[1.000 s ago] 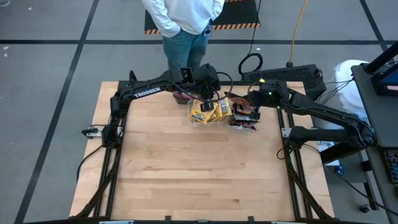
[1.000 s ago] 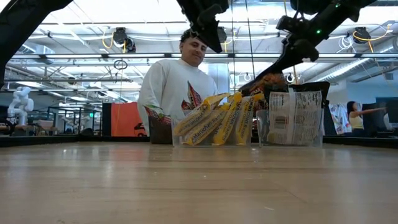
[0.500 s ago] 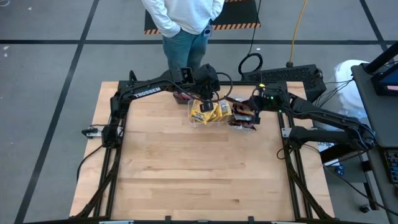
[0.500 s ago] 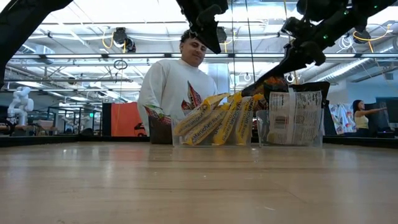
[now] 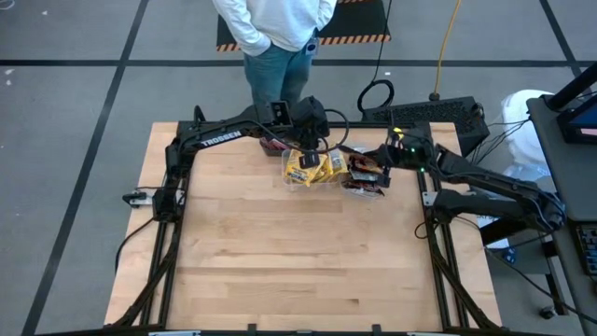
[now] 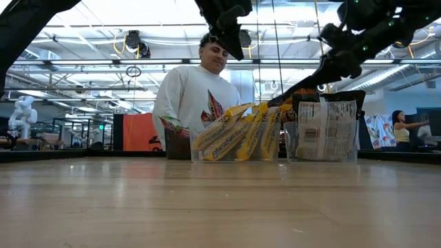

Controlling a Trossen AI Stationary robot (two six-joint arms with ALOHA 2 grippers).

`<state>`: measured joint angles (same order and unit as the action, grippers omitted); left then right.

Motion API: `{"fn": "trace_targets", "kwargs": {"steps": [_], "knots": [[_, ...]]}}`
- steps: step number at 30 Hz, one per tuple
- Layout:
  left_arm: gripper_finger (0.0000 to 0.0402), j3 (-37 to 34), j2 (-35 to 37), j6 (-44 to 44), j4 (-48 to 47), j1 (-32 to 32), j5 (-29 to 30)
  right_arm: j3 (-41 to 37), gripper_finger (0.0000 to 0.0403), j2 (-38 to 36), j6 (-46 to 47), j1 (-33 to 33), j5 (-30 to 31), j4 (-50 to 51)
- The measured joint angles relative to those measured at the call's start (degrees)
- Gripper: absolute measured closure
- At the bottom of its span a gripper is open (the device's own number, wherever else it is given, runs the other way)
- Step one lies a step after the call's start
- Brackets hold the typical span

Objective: Sort Maruchan noodles
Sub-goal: Put the black noodle pack into the right transparent bin

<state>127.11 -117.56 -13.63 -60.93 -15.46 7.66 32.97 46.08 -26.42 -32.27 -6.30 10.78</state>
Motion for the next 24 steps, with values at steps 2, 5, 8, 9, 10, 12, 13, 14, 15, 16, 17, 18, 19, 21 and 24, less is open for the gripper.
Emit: {"fn": "trace_targets", "kwargs": {"steps": [2, 5, 8, 9, 10, 12, 13, 14, 15, 16, 17, 18, 19, 21, 24], "knots": [[0.0344, 0.0, 0.0, 0.0, -0.4, 0.0, 0.0, -1.4, 0.0403, -0.6, 0.7, -0.4, 0.0, -1.7], [0.0344, 0.0, 0.0, 0.0, -0.8, 0.0, 0.0, -3.0, 0.0403, -1.5, 2.1, -0.7, 0.0, -2.9], [0.0344, 0.0, 0.0, 0.0, -1.1, 0.0, 0.0, -3.9, 0.0403, -2.9, 4.4, -1.0, 0.2, -2.9], [0.0344, 0.0, 0.0, 0.0, -1.2, 0.0, 0.0, -4.4, 0.0403, -3.5, 5.3, -1.2, 0.3, -2.8], [0.0344, 0.0, 0.0, 0.0, -1.2, 0.0, 0.0, -4.7, 0.0403, -4.1, 6.2, -1.3, 0.5, -2.4], [0.0344, 0.0, 0.0, 0.0, -1.5, 0.0, 0.0, -5.3, 0.0403, -5.4, 8.1, -1.5, 2.1, -1.5], [0.0344, 0.0, 0.0, 0.0, -1.7, 0.0, 0.0, -5.8, 0.0403, -6.0, 9.2, -1.5, 3.3, -1.1], [0.0344, 0.0, 0.0, 0.0, -1.9, 0.0, 0.0, -6.3, 0.0403, -6.7, 10.2, -1.5, 4.4, -0.8], [0.0344, 0.0, 0.0, 0.0, -2.1, 0.0, 0.0, -6.9, 0.0403, -7.3, 11.0, -1.5, 5.0, -0.7], [0.0344, 0.0, 0.0, 0.0, -2.3, 0.0, 0.0, -7.5, 0.0403, -8.0, 11.6, -1.5, 5.1, -0.6], [0.0344, 0.0, 0.0, 0.0, -2.4, 0.0, 0.0, -8.1, 0.0403, -8.6, 12.1, -1.5, 5.1, -0.6], [0.0344, 0.0, 0.0, 0.0, -2.4, 0.0, 0.0, -8.7, 0.0403, -9.1, 12.5, -1.5, 5.2, -0.6], [0.0344, 0.0, 0.0, 0.0, -2.4, 0.0, 0.0, -9.3, 0.0403, -9.6, 13.0, -1.5, 5.2, -0.7], [0.0344, 0.0, 0.0, 0.0, -2.4, 0.0, 0.0, -10.3, 0.0403, -10.2, 13.7, -1.5, 5.4, -0.6], [0.0344, 0.0, 0.0, 0.0, -2.4, 0.0, 0.0, -11.0, 0.0403, -10.6, 14.4, -1.5, 8.6, -0.6]]}}
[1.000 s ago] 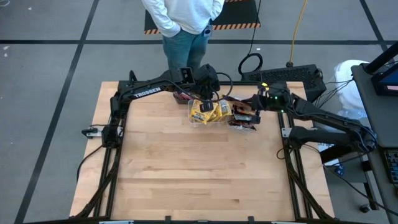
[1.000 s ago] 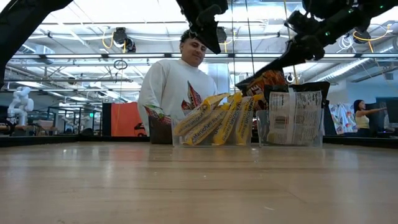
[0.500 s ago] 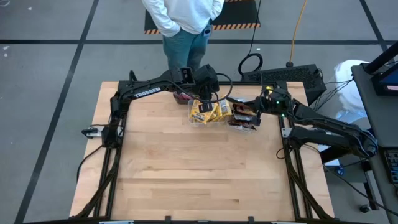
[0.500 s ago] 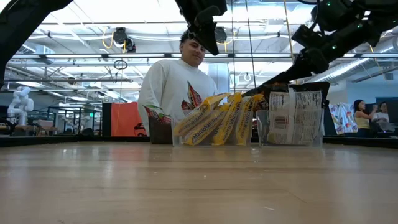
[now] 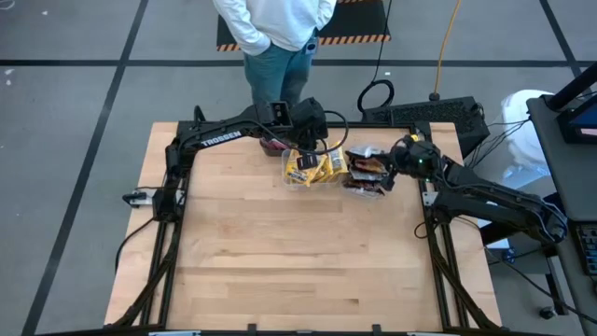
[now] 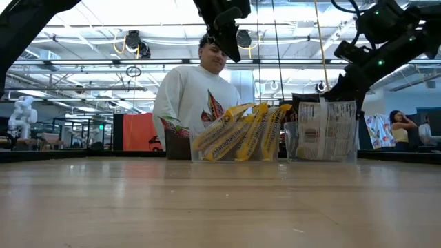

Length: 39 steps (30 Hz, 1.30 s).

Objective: Sort Maruchan noodles
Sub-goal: Put the black noodle pack into the right transparent bin, then adjust the transparent bins

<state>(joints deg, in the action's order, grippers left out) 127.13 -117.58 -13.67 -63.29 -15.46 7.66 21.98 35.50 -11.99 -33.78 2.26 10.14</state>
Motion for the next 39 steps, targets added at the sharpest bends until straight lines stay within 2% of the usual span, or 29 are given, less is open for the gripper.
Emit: {"fn": "trace_targets", "kwargs": {"steps": [2, 6, 13, 21, 24, 27, 32, 37, 39], "knots": [[0.0344, 0.0, 0.0, 0.0, 0.0, 0.0, 0.0, 0.0, 0.0403, 0.0, 0.4, 0.0, 2.3, -0.1], [0.0344, 0.0, 0.0, 0.0, 0.0, 0.0, 0.0, 0.0, 0.039, 0.0, 1.0, 0.0, 2.5, -0.5], [0.0344, 0.0, 0.0, -0.1, 0.0, 0.0, 0.0, 0.0, 0.0331, -0.6, 1.0, 0.2, 2.2, -1.8], [0.0344, 0.0, 1.5, -0.4, -0.3, 0.0, 0.1, 0.0, 0.0275, -4.8, -0.3, 1.5, 2.2, -5.1], [0.0344, 0.1, 2.4, -0.1, -0.8, 0.0, 0.1, 0.2, 0.0267, -6.8, 1.7, 2.0, 2.2, -5.1], [0.0344, 0.1, 2.9, 0.3, -1.7, 0.1, 0.2, 1.4, 0.0266, -8.8, 7.8, 2.5, 2.2, -2.3], [0.0344, 0.1, 4.0, 1.7, -9.3, 0.6, -0.7, 1.9, 0.027, -11.6, 9.2, 2.6, 2.2, 4.9], [0.0344, 0.0, 4.4, 5.6, -20.4, 1.9, -5.4, 1.9, 0.027, -13.2, 9.3, 2.6, 2.2, 9.1], [0.0344, -0.3, 4.5, 6.4, -22.1, 2.8, -6.3, 1.9, 0.027, -13.3, 9.5, 2.6, 2.2, 9.0]]}}
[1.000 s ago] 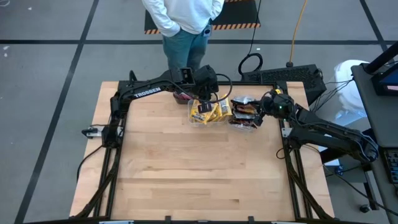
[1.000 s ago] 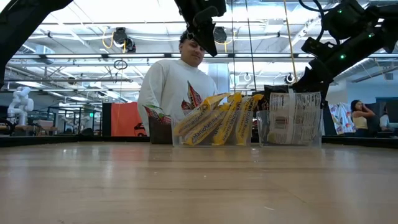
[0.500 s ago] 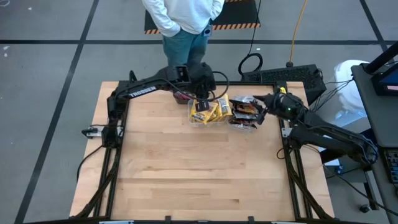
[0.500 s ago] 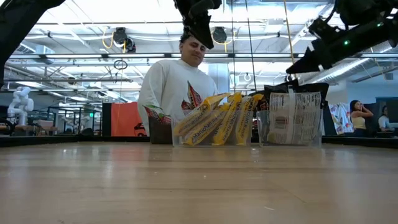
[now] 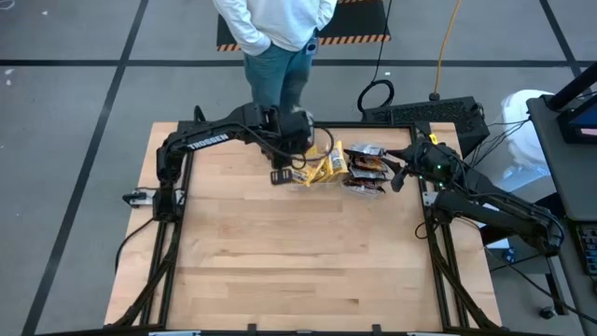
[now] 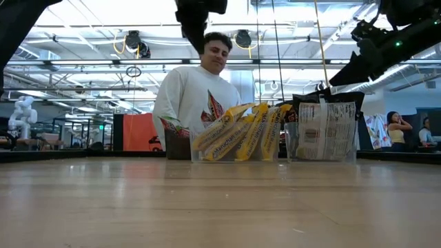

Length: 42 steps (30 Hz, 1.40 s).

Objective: Sort Maruchan noodles
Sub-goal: Adjust the transparent bins

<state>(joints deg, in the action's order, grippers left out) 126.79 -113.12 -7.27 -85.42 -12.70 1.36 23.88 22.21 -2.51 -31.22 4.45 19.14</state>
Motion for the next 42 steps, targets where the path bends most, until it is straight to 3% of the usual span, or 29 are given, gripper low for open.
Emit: {"fn": "trace_targets", "kwargs": {"steps": [14, 19, 29, 42], "knots": [[0.0344, -16.5, 1.1, 1.7, 6.4, 1.6, -0.3, 0.0, 0.0271, -0.7, 0.6, 0.0, 0.0, 3.9], [0.0344, -26.3, 5.5, 1.7, 15.2, 1.4, -1.4, 0.0, 0.0271, -1.1, 1.5, 0.0, 0.1, 5.3], [0.0344, -48.5, 17.7, 3.5, 41.6, -0.2, -1.5, 0.1, 0.0271, -1.2, 2.1, 0.0, 1.7, 5.5], [0.0344, -63.2, 18.3, 2.5, 66.1, -3.9, -1.3, 0.1, 0.0271, -1.2, 3.6, -0.1, 1.8, 5.6]]}}
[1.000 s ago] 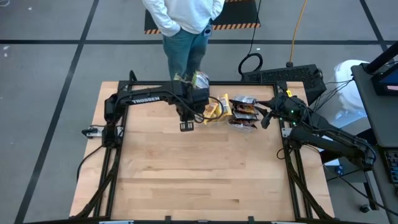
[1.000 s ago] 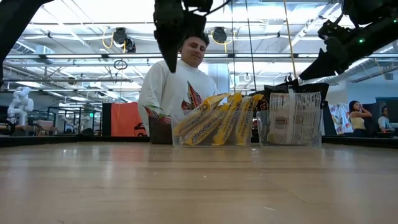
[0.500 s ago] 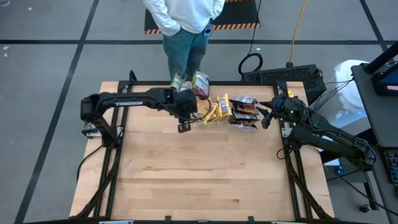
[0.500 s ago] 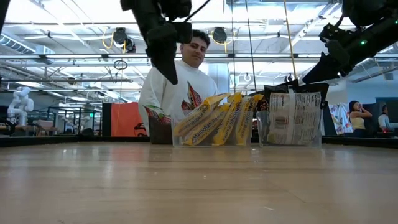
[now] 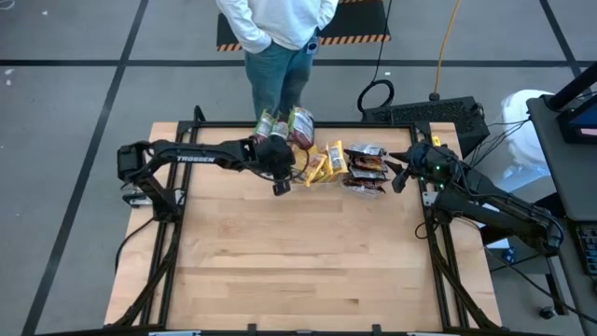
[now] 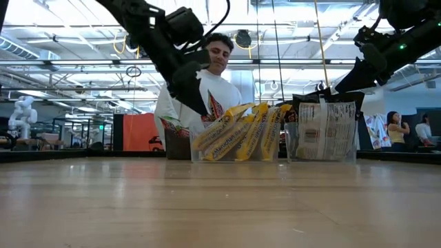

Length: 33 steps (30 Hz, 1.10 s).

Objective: Sort Maruchan noodles
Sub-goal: Adjust the transparent bins

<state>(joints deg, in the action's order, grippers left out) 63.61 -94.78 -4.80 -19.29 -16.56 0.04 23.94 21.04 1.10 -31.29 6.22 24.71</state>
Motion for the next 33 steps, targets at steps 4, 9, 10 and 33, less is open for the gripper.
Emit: {"fn": "trace_targets", "kwargs": {"steps": [4, 9, 10, 33], "knots": [[0.0344, -1.6, 0.0, 0.4, 4.0, -1.5, 0.0, 0.0, 0.0271, 0.0, 0.0, 0.0, -0.1, 0.0], [0.0344, -1.6, 0.0, 2.0, 3.8, -2.1, 0.0, 0.0, 0.0271, 0.0, 0.0, 0.0, -0.2, 0.0], [0.0344, -1.6, 0.0, 2.2, 3.3, -2.2, 0.0, 0.0, 0.0271, 0.0, 0.0, 0.0, -0.2, 0.0], [0.0344, -1.4, -1.8, 5.4, -6.2, -2.2, 0.2, 0.0, 0.0271, 0.0, -0.1, 0.0, -0.2, 1.1]]}}
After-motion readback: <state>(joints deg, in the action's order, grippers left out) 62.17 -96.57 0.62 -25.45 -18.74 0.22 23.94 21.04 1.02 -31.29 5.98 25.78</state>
